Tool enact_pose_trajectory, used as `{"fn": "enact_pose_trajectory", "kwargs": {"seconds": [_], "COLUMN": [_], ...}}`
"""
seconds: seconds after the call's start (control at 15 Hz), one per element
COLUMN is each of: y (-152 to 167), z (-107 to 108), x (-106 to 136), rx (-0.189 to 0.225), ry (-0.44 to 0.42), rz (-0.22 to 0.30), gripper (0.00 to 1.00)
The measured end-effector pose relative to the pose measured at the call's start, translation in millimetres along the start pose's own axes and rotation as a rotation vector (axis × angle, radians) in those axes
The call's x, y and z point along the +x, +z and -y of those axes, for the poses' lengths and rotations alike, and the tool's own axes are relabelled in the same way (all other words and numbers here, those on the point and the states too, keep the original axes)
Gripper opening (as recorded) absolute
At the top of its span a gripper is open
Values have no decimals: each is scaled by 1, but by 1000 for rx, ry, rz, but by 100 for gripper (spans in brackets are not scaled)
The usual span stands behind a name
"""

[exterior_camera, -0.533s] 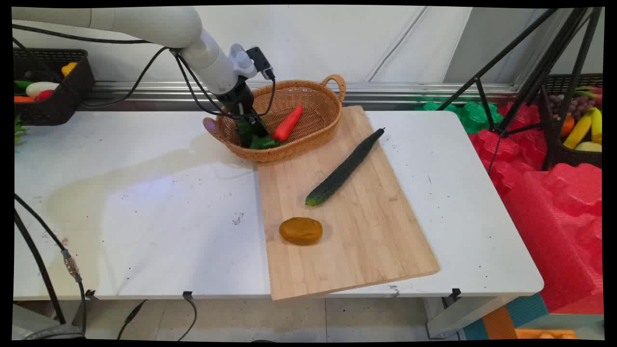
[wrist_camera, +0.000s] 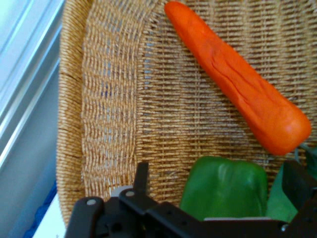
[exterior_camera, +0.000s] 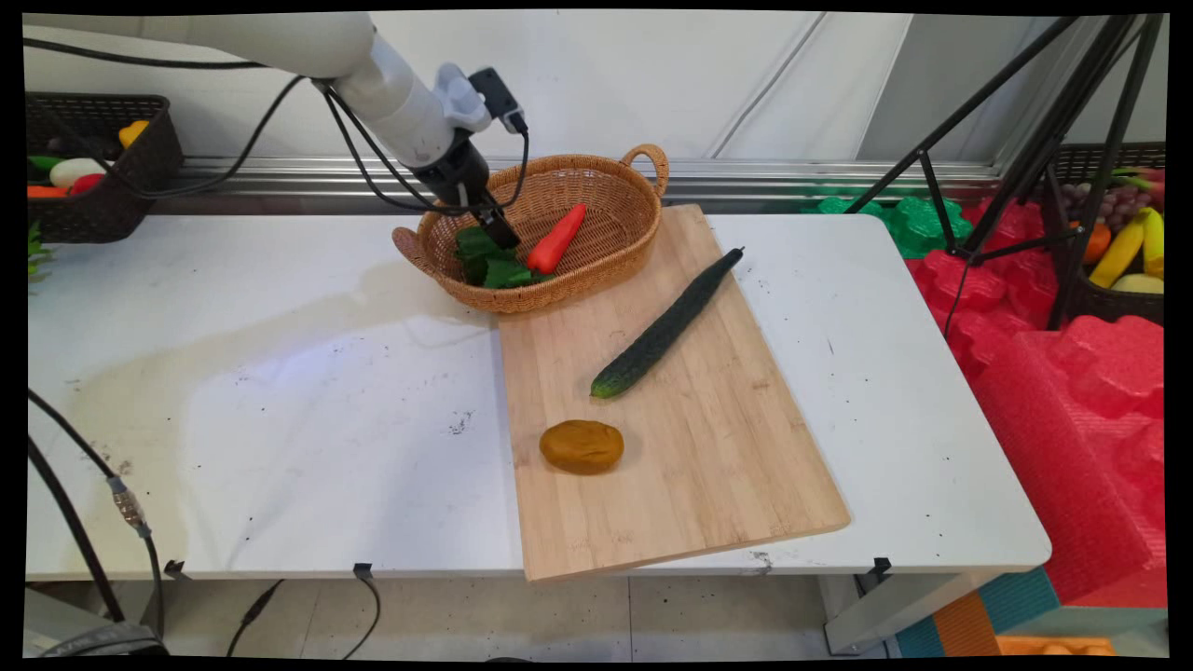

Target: Pick up the cucumber from the cutting board

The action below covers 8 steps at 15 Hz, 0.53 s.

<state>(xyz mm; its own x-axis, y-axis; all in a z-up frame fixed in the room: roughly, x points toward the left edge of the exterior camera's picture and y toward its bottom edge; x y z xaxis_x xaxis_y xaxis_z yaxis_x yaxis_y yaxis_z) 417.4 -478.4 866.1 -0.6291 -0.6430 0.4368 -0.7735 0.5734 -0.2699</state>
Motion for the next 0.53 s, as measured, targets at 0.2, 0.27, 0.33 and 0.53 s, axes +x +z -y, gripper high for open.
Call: {"fn": "enact_pose_trajectory", "kwargs": {"seconds": [0.2, 0.27, 0.33, 0.53], "y": [-24, -30, -39, -65], "z": [-5, -7, -10, -20], "x": [-2, -3, -5, -12], "rx": [1, -1, -4, -17], "ry": [-3, -1, 1, 12], "rz": [-26, -32, -41, -63], "gripper": [100, 100, 100, 100]}}
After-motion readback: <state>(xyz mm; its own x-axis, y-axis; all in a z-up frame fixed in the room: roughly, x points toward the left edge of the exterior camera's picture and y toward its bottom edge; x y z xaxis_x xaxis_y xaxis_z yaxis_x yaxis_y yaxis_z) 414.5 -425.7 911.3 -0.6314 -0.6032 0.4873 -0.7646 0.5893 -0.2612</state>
